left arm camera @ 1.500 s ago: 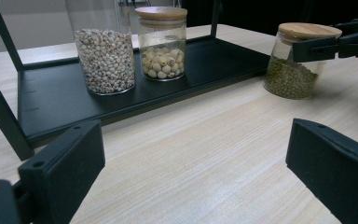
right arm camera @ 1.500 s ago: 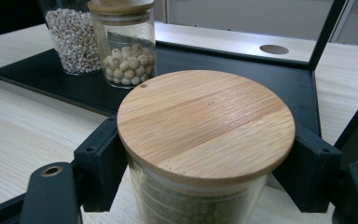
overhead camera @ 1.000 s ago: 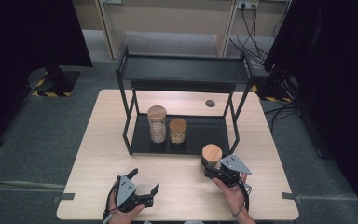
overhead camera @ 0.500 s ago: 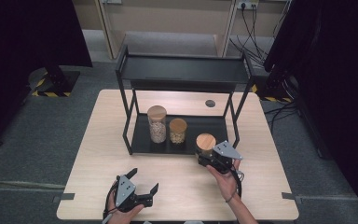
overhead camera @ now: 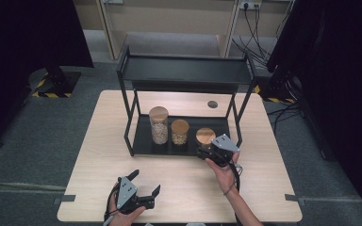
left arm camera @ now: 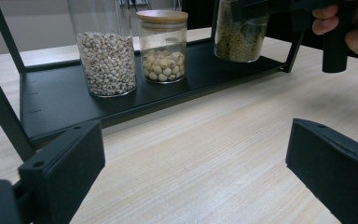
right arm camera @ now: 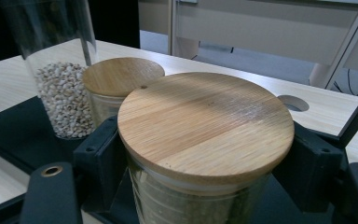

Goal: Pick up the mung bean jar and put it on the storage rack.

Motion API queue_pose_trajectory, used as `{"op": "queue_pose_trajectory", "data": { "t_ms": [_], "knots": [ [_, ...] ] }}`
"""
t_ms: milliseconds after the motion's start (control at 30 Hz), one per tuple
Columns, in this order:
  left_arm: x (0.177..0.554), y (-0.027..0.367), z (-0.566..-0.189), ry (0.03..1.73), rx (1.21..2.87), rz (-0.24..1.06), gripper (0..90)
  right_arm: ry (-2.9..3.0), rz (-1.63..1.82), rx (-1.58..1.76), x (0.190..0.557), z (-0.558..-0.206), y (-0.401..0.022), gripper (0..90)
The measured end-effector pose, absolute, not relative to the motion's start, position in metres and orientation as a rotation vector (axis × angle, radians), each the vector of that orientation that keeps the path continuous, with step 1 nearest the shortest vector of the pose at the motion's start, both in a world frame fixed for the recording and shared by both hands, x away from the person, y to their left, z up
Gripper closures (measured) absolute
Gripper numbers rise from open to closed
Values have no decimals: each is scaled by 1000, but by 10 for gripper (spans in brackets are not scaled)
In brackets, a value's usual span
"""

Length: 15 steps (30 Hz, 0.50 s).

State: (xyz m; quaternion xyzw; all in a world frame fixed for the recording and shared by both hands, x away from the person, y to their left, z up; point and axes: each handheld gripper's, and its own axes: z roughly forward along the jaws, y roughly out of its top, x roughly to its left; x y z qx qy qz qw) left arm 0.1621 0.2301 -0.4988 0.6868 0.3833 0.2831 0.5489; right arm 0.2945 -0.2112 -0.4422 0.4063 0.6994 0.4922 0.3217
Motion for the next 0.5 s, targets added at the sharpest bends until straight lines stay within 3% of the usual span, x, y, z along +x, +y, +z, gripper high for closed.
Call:
{"op": "queue_pose_trajectory", "data": {
  "t_ms": [500],
  "knots": [
    [162, 230, -499, 906, 1629, 670, 40, 1829, 1265, 1122, 310, -447, -210, 255]
  ]
}}
